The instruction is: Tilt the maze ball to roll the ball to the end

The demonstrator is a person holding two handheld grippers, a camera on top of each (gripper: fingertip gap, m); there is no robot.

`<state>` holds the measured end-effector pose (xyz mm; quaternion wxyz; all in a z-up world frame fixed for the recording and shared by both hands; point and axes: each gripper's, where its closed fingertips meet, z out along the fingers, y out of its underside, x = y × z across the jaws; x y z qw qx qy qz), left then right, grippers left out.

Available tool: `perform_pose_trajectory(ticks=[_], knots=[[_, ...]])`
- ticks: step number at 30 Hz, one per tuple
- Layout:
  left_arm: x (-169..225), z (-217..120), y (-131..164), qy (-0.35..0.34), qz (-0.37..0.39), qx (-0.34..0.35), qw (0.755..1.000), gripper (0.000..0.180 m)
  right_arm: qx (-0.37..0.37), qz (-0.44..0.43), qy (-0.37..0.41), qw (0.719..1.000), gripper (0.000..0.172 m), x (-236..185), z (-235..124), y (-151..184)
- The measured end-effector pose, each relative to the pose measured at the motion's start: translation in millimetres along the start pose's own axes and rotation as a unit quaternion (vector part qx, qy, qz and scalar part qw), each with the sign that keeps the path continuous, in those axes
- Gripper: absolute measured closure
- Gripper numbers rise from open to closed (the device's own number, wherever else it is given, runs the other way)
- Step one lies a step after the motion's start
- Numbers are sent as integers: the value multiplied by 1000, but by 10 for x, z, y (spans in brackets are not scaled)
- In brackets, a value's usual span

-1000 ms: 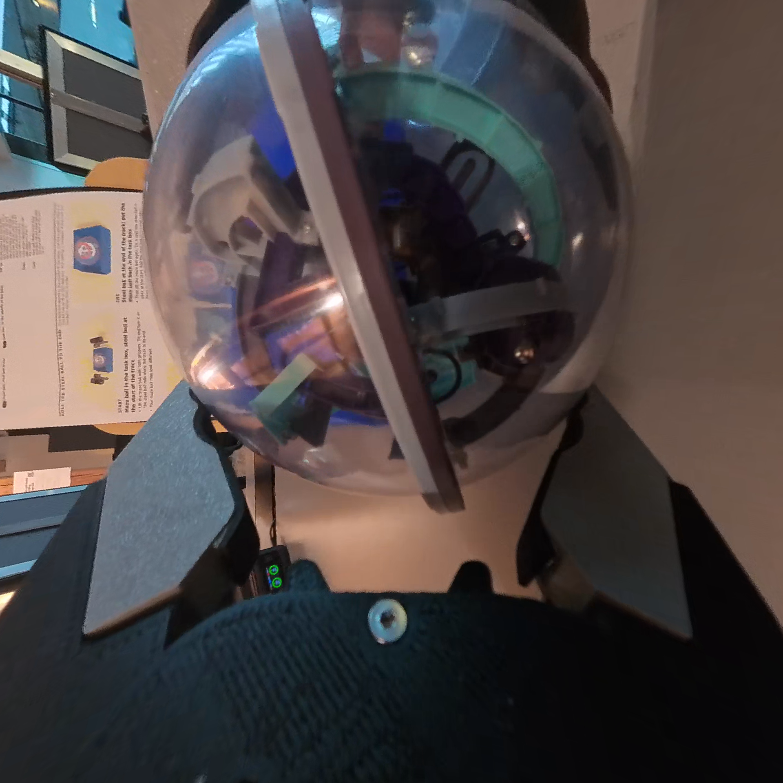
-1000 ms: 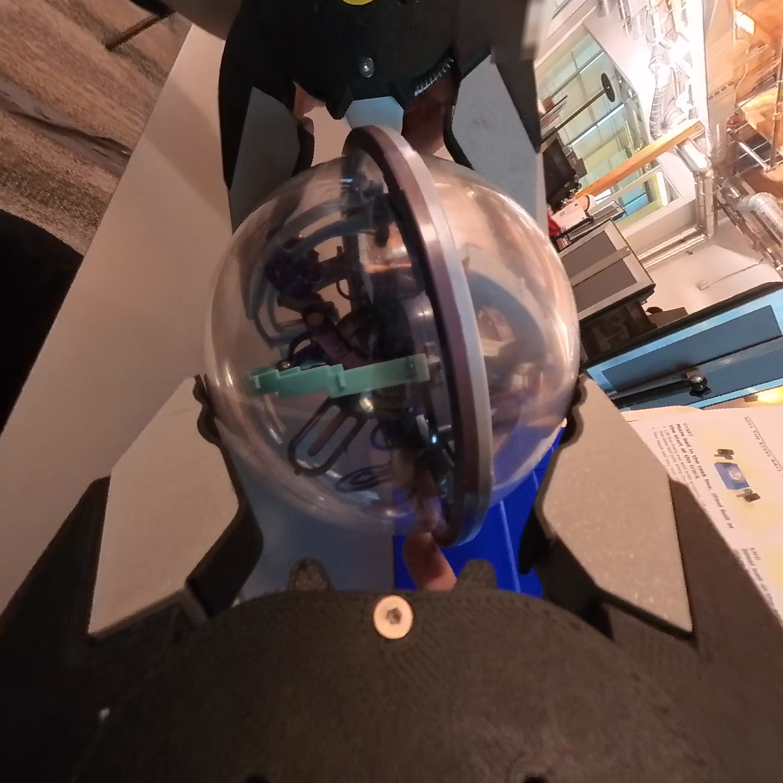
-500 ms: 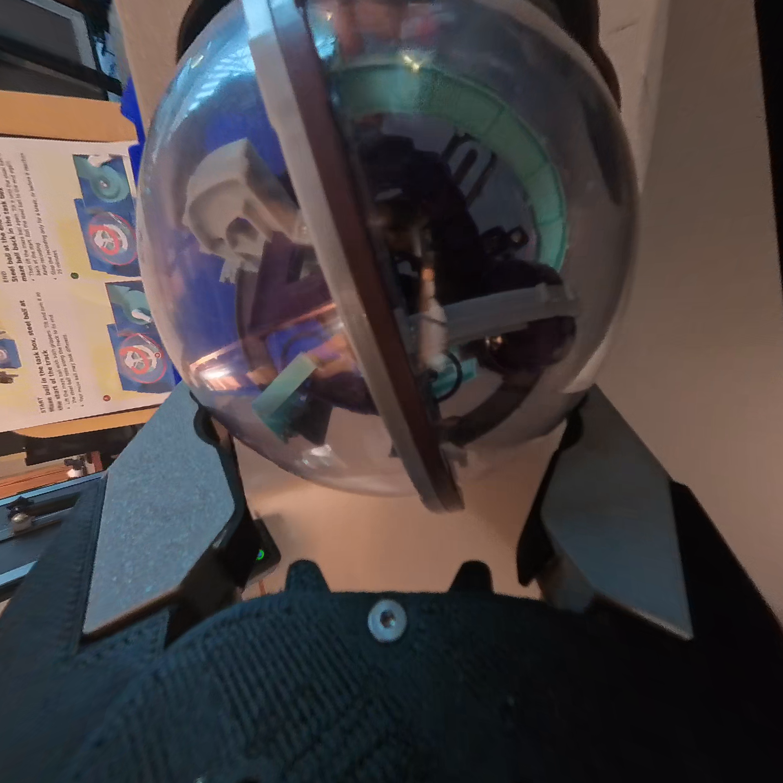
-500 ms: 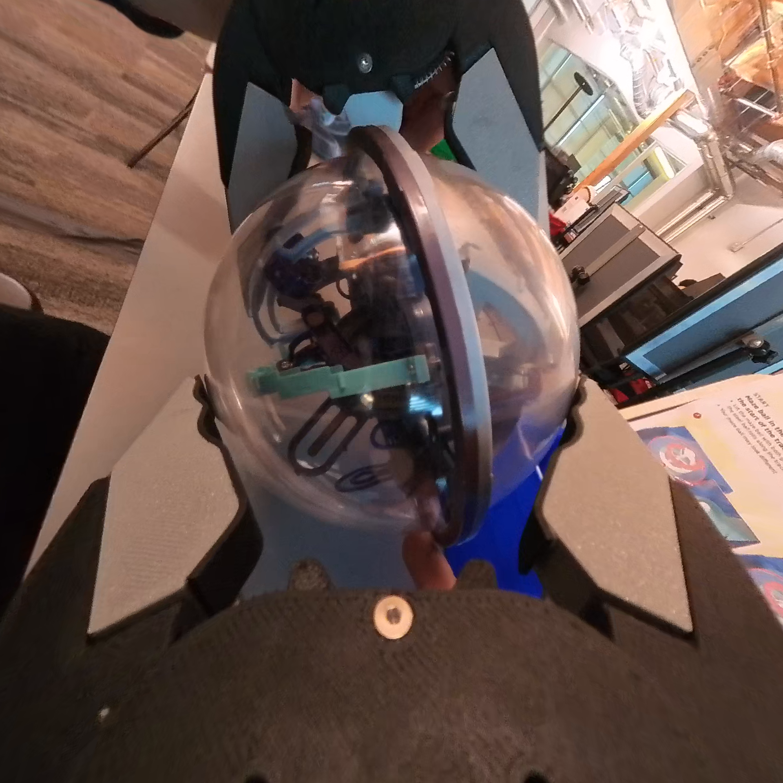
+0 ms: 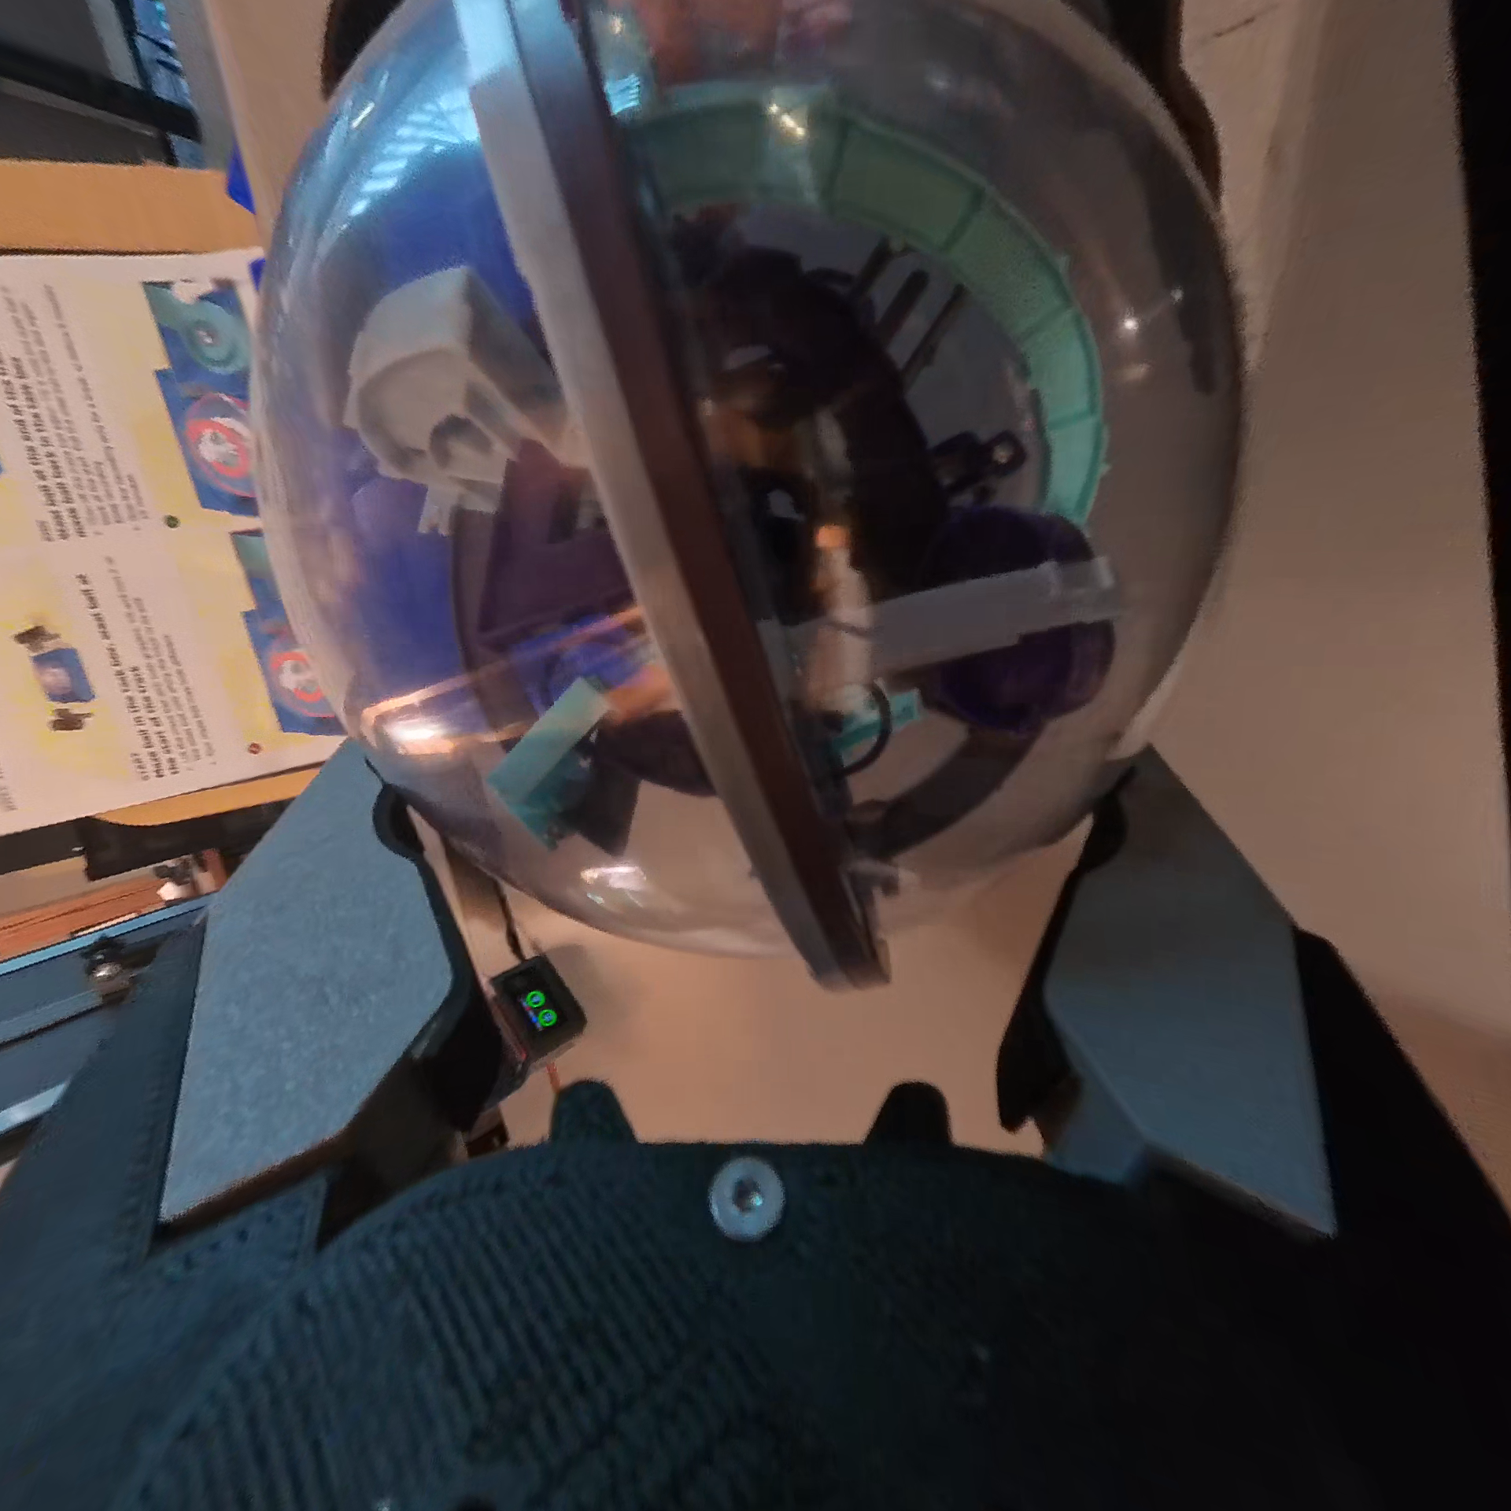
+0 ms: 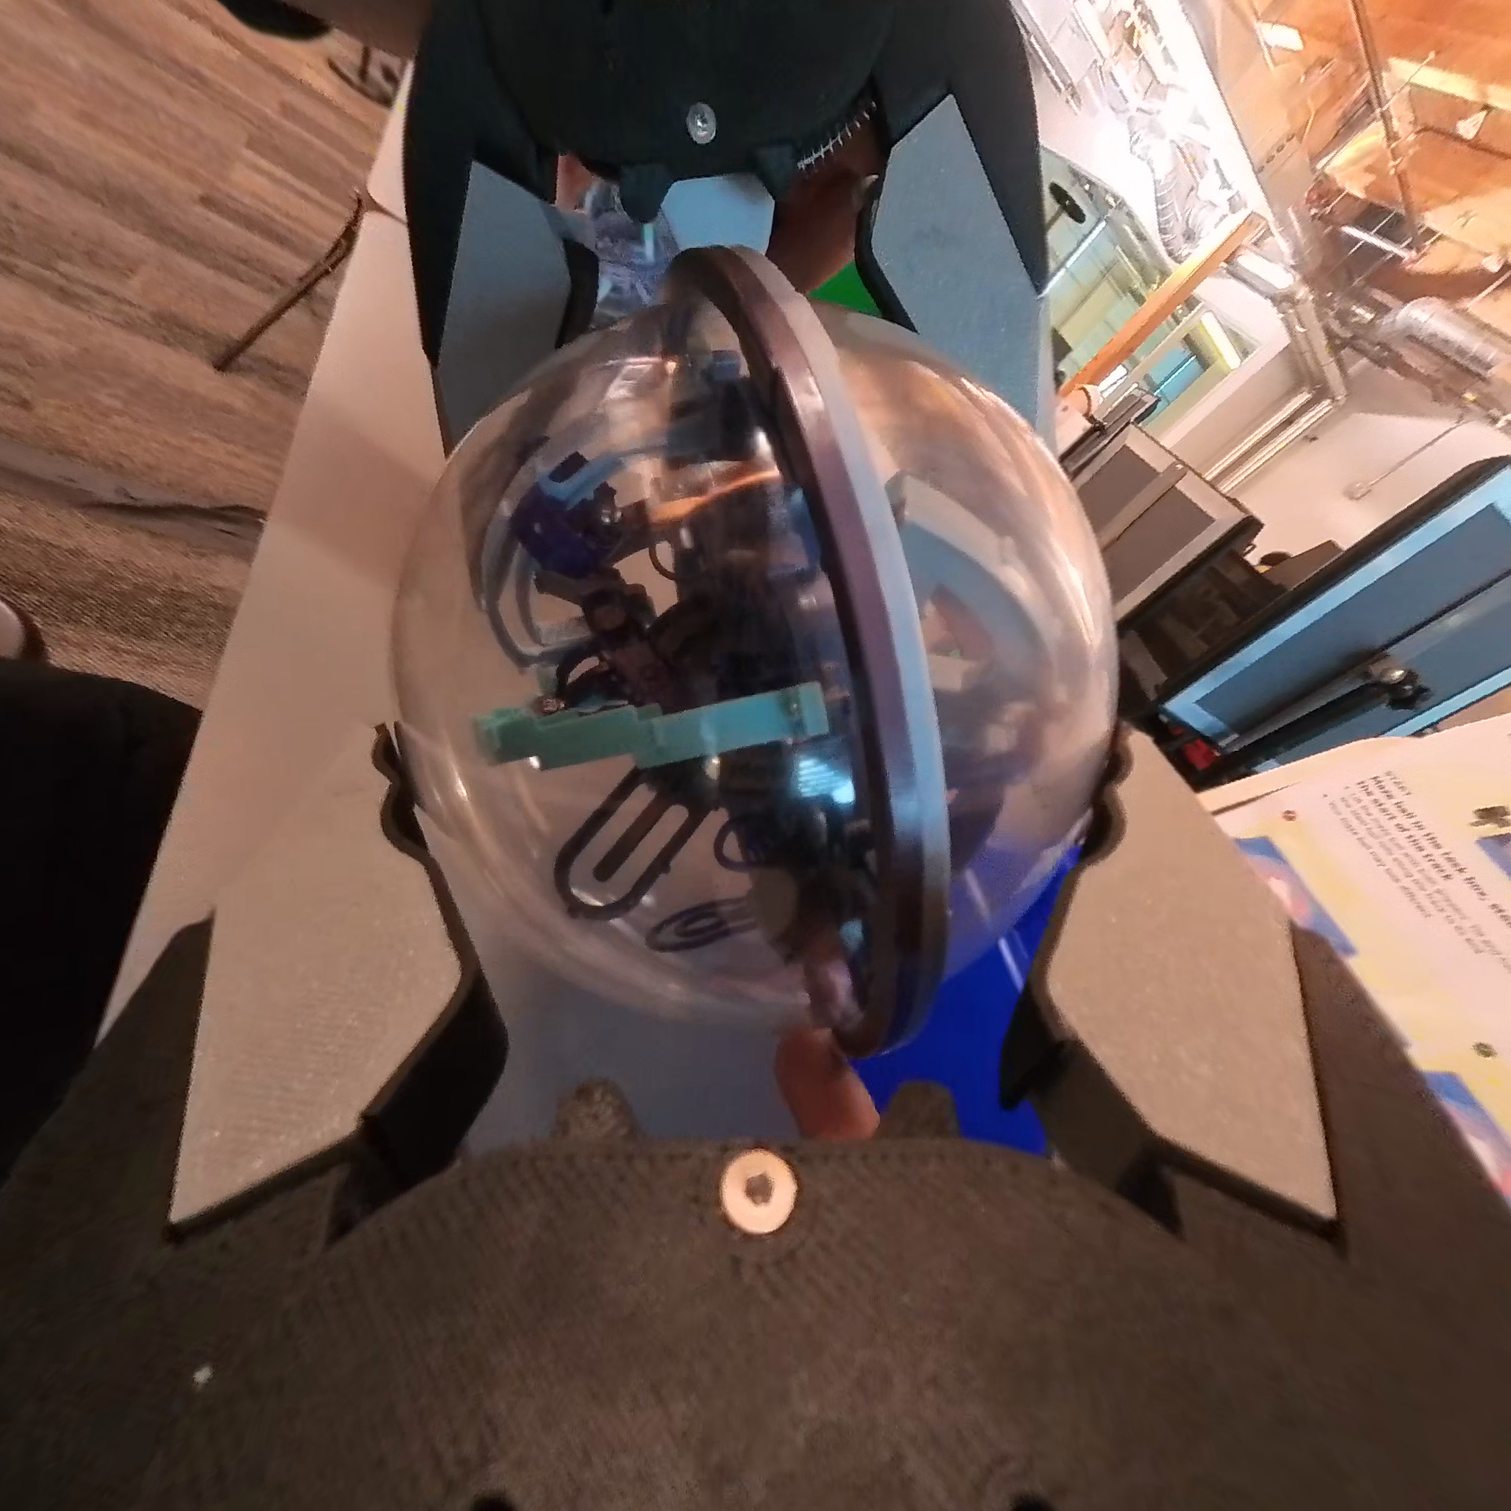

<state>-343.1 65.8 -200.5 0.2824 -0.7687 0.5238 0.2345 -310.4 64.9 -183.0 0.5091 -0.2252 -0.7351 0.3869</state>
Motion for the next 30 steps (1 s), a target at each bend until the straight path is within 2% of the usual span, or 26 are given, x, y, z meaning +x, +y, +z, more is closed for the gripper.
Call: perform_pose_trajectory(ticks=[9, 19, 30], knots=[[-142, -81, 7, -20, 24, -23, 999, 21, 3, -21, 25, 999, 15, 111, -18, -83], [-487, -273, 3, -112, 30, -29, 993, 22, -6, -108, 54, 993, 18, 392, -85, -332], [-657, -530, 44, -159, 43, -43, 985, 23, -7, -153, 73, 985, 18, 514, -61, -589]])
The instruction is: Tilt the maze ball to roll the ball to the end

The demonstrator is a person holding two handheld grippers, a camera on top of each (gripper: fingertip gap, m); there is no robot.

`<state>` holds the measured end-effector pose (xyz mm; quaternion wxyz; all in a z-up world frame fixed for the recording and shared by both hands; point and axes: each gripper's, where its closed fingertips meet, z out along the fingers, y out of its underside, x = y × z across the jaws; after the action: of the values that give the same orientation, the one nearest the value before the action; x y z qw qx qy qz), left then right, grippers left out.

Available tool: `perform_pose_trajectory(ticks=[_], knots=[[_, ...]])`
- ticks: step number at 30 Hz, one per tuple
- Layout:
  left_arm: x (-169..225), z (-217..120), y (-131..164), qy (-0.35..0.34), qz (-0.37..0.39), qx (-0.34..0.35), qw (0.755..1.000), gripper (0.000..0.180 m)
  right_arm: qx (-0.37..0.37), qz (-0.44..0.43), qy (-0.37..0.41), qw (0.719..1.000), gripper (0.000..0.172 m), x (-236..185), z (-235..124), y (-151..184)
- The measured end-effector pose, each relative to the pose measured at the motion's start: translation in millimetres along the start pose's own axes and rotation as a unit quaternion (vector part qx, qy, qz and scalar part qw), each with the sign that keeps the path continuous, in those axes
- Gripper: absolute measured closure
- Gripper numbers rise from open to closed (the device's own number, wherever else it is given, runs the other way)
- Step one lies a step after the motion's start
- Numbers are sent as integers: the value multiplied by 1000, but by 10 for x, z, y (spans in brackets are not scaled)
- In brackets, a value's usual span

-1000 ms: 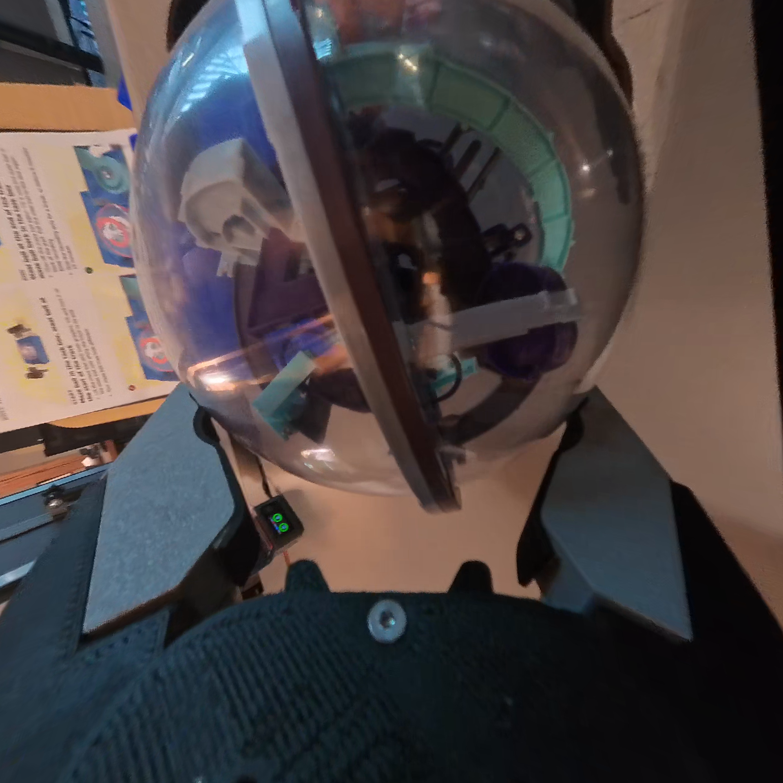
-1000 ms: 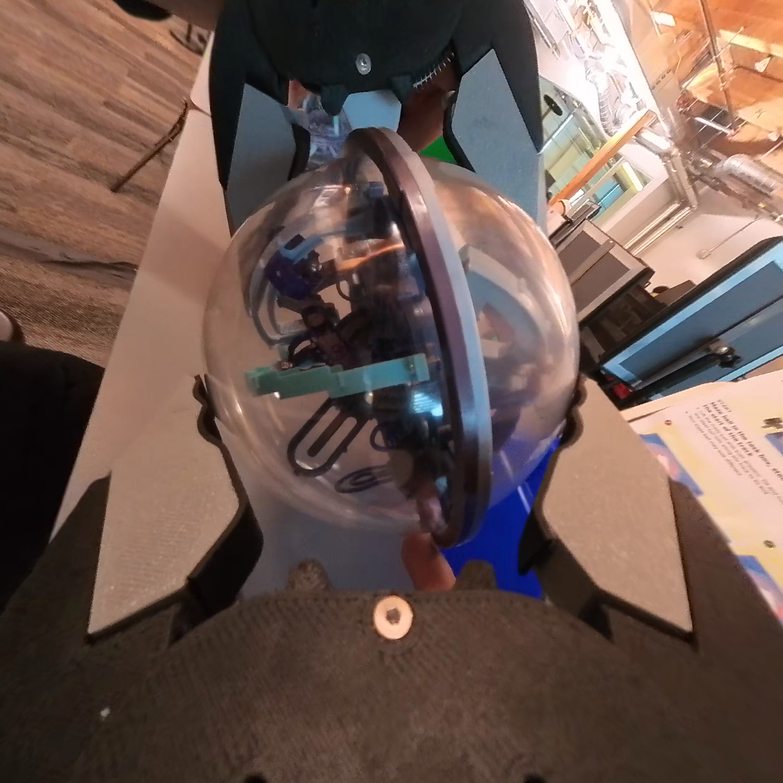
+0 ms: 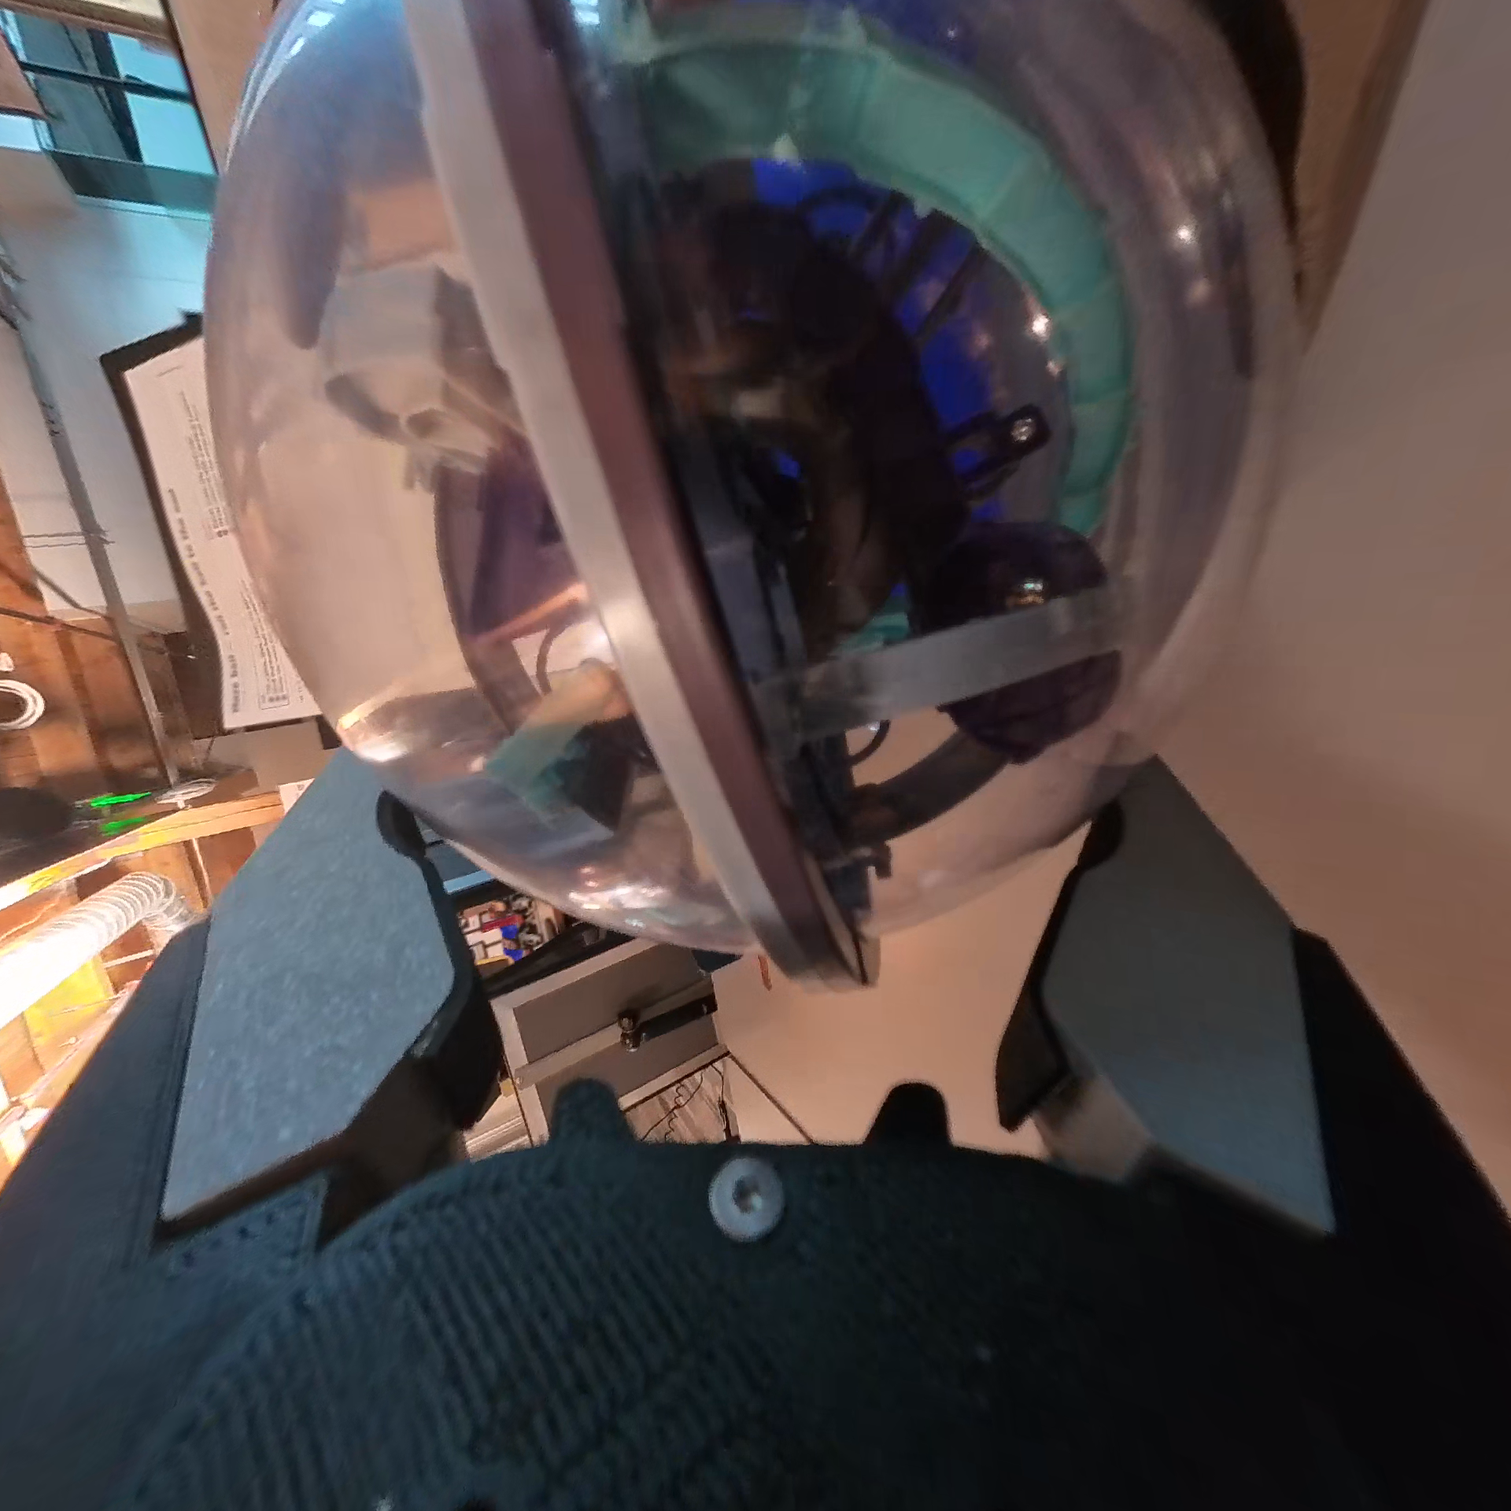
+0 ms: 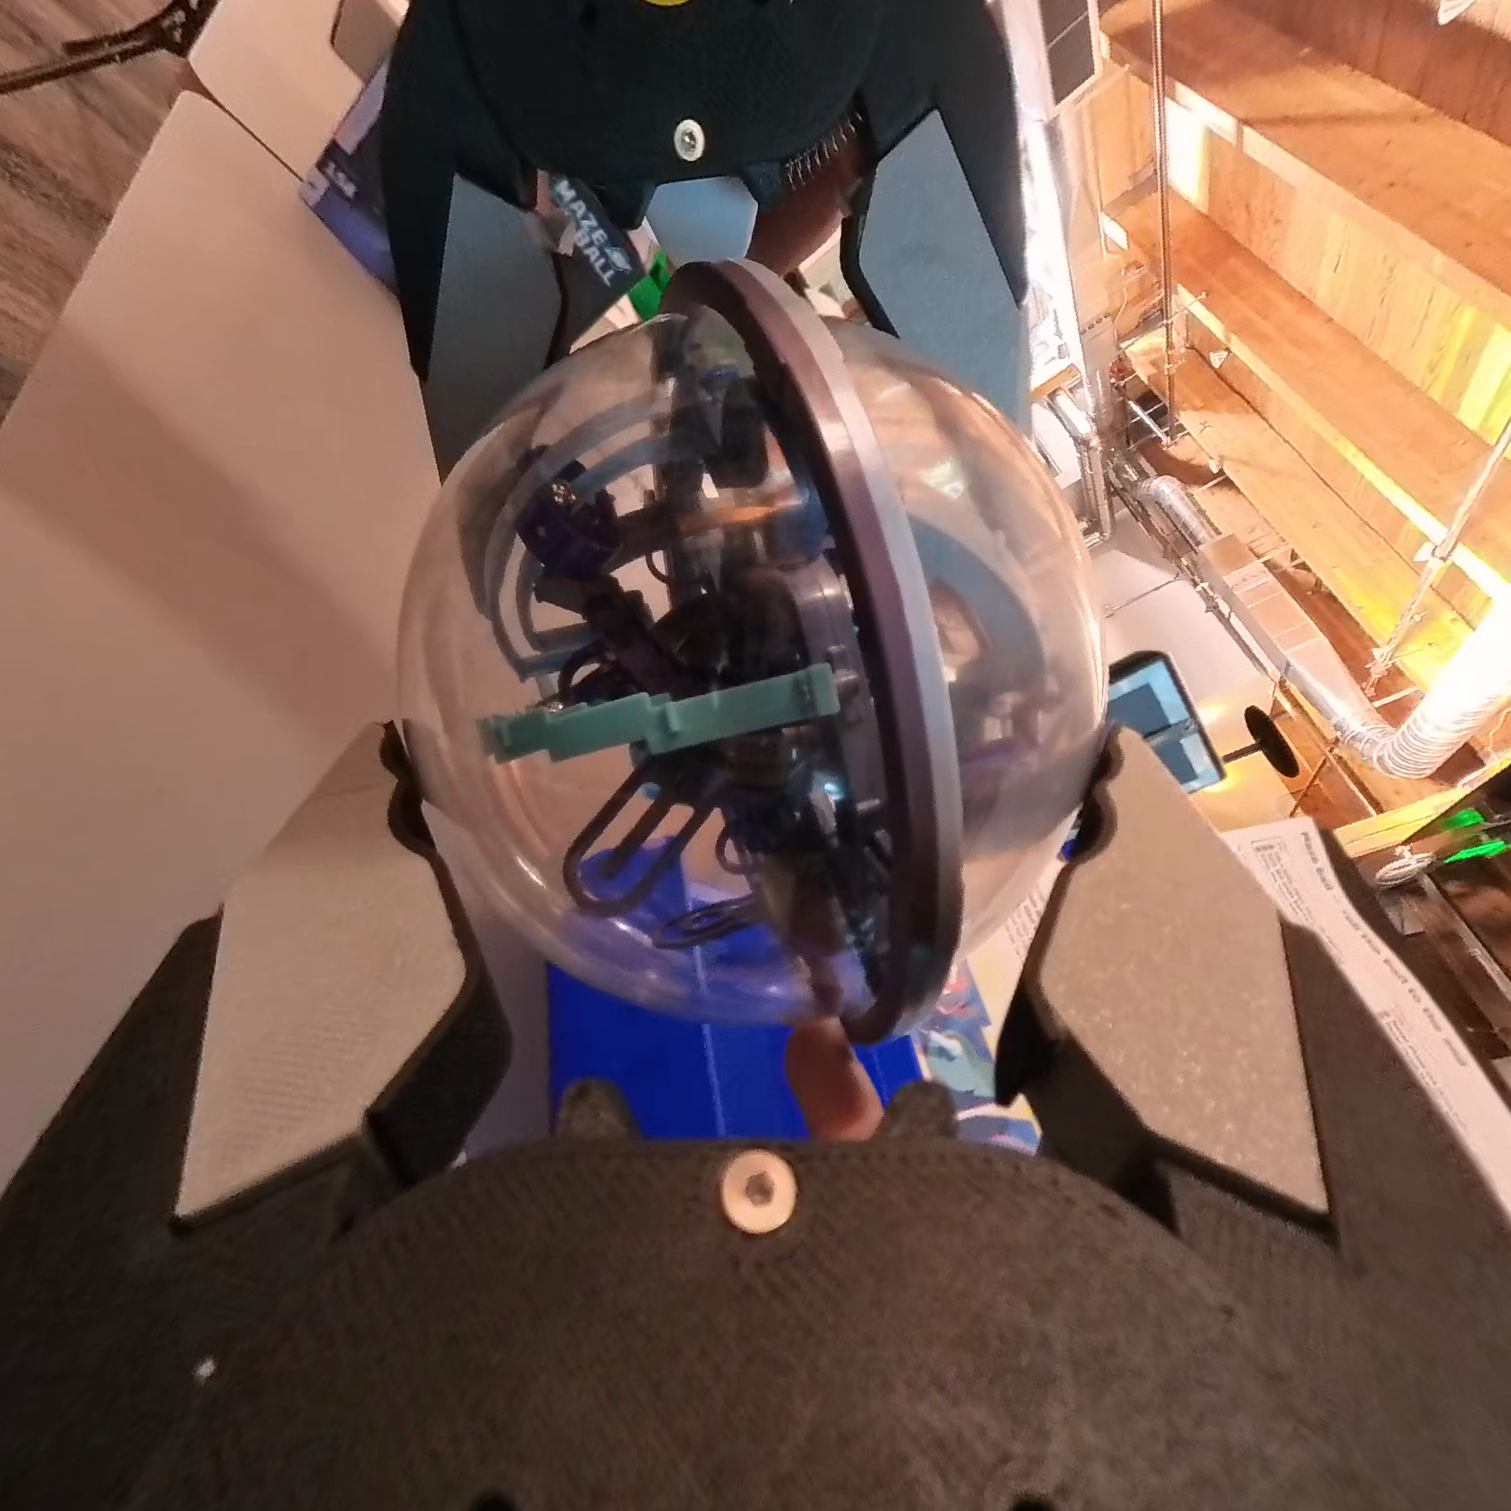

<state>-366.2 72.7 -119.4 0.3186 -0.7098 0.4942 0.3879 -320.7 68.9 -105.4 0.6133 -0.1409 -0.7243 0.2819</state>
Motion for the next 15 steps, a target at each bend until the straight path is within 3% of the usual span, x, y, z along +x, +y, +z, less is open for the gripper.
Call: perform_pose_trajectory(ticks=[9, 15], knots=[[89, 63, -53, -51, -97, 45, 993, 23, -58, -60, -84, 993, 18, -20, -27, 13], [360, 193, -237, -47, -201, 106, 973, 23, -142, -69, -183, 970, 18, -194, -145, 129]])
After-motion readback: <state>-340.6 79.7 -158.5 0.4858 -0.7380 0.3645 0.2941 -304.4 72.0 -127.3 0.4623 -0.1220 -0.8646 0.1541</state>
